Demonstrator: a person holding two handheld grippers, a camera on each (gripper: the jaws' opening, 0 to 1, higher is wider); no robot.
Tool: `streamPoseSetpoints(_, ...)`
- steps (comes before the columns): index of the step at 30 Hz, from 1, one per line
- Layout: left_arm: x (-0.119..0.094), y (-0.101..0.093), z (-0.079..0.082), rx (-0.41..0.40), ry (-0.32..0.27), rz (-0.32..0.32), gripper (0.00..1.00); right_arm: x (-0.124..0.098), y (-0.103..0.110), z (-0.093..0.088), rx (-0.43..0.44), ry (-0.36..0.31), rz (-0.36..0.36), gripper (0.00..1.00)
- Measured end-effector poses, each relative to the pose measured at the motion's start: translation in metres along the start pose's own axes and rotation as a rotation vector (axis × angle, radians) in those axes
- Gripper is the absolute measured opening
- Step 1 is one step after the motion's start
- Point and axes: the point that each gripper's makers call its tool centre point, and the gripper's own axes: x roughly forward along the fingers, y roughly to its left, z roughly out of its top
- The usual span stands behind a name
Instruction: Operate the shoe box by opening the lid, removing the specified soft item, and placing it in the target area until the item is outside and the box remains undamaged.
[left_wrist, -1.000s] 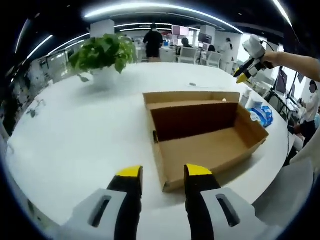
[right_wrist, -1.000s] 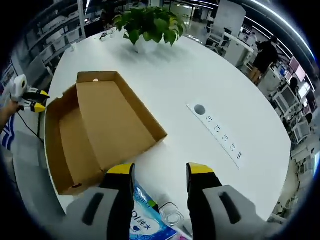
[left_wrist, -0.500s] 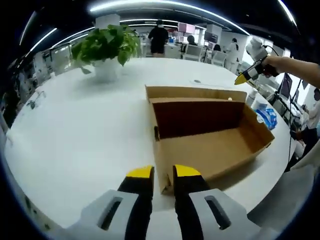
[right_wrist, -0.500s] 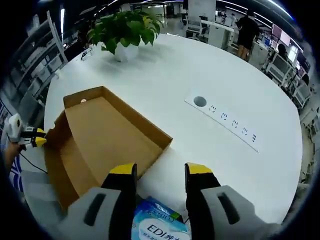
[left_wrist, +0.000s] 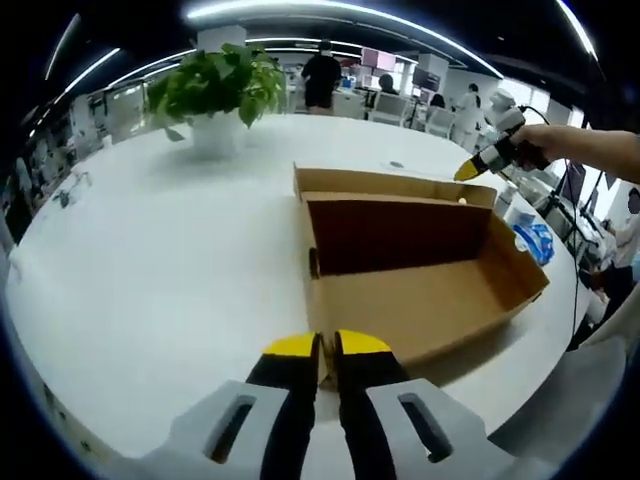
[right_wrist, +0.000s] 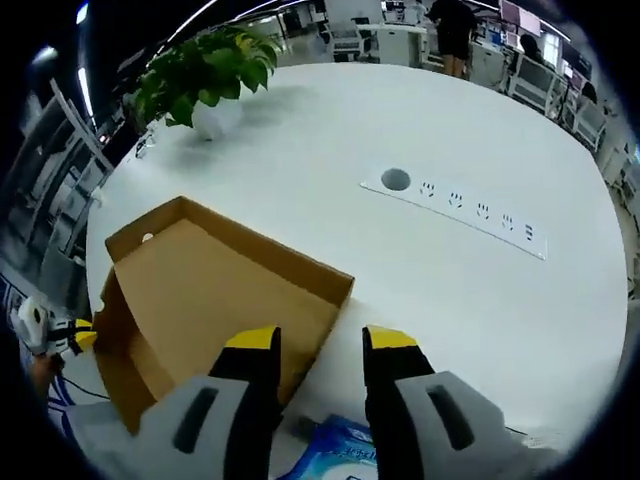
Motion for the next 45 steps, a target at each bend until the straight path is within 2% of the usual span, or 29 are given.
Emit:
streamPoseSetpoints(8,0.001,0.001,0.001,0.013,0.001,0.003,0.03,0.014,0.004,-0.010,0.078,0.048,0.007,0.19)
streamPoseSetpoints(11,0.001,0.001,0.001,0.017,0.000,0.005,0.02,0.016,0.006,-0.014,0.102,0.063,0.013,0.09)
streamPoseSetpoints(17,0.001,0.002,0.001,0.002,-0.008,0.006,0.02,0.014,0.005,-0.017,0.119,0.065,-0.016,0.05)
streamPoseSetpoints(31,0.001,0.000,0.001,0.004,0.004,0.004,0.01,-0.003,0.012,-0.016,0.068,0.010,-0.039,0.02)
streamPoseSetpoints(36,0.001,0.001,0.001,0.002,0.011,0.001,0.02,-0.007,0.010,-0.007,0.060,-0.019,-0.044,0.01)
streamPoseSetpoints(45,0.000,0.001,0.001,0.006,0.011,0.015,0.01,-0.013,0.010,0.002,-0.030,-0.057,-0.044,0.01)
